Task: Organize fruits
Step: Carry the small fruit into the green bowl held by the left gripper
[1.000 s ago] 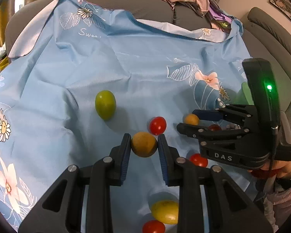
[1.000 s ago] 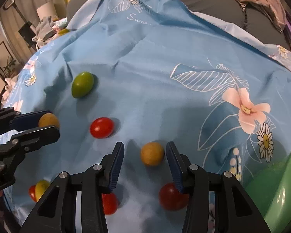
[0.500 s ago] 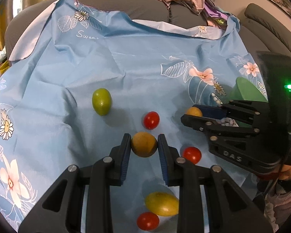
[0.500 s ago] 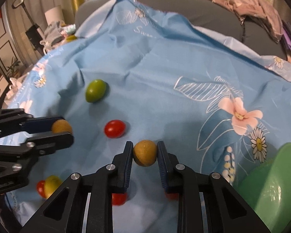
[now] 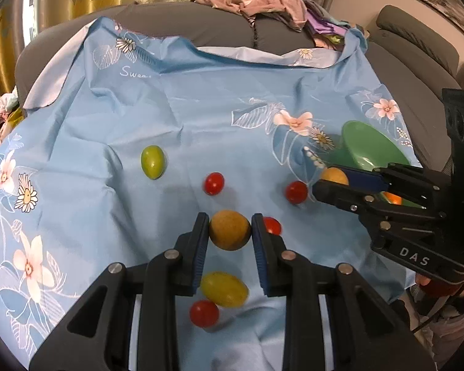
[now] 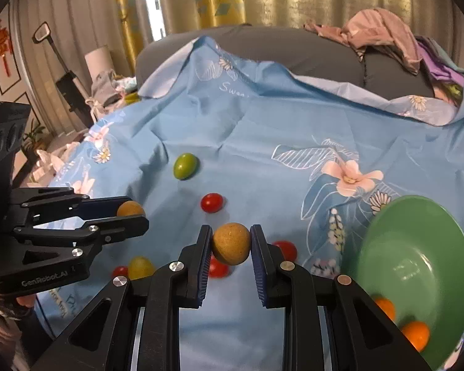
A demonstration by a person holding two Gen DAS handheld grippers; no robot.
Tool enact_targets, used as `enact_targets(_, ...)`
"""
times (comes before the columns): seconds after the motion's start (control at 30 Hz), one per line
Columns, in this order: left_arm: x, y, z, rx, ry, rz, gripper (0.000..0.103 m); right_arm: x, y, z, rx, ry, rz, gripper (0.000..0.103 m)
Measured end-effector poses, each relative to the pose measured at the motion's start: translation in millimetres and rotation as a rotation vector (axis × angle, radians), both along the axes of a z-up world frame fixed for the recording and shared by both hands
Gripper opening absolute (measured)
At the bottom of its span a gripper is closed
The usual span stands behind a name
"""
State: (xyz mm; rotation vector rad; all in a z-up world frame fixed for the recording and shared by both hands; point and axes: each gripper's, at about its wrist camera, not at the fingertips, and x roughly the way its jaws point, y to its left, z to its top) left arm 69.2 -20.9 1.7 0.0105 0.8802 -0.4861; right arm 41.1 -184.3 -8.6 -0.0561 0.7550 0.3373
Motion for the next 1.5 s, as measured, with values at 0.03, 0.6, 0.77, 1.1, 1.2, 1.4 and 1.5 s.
enact_targets(0.03, -3, 0, 2, -0.001, -0.003, -0.001, 0.028, -4, -1, 2, 0.004, -0.005, -0.001, 0.027)
enact_targets(0.6, -49, -11, 28, 0.010, -0.061, -0.018, 0.028, -58, -17, 26, 0.055, -0.077, -0.026, 0.027)
enact_targets(0.77, -60, -15, 37, 0.011, -0.081, -0.028, 0.028, -68, -19, 31, 0.064, -0.099, -0.025, 0.027)
enact_targets(1.1, -75, -29, 52, 0.032, -0.121, -0.054, 0.028, -83, -27, 42, 0.081, -0.145, -0.029, 0.027)
enact_targets(1.2, -77, -36, 56, 0.036, -0.131, -0.064, 0.028, -87, -31, 44, 0.088, -0.157, -0.036, 0.027)
enact_targets(1.4, -79, -52, 63, 0.040, -0.143, -0.087, 0.028, -91, -42, 47, 0.103, -0.173, -0.049, 0.027)
enact_targets(1.5, -78, -63, 67, 0.045, -0.154, -0.108, 0.028, -92, -48, 48, 0.112, -0.179, -0.061, 0.027)
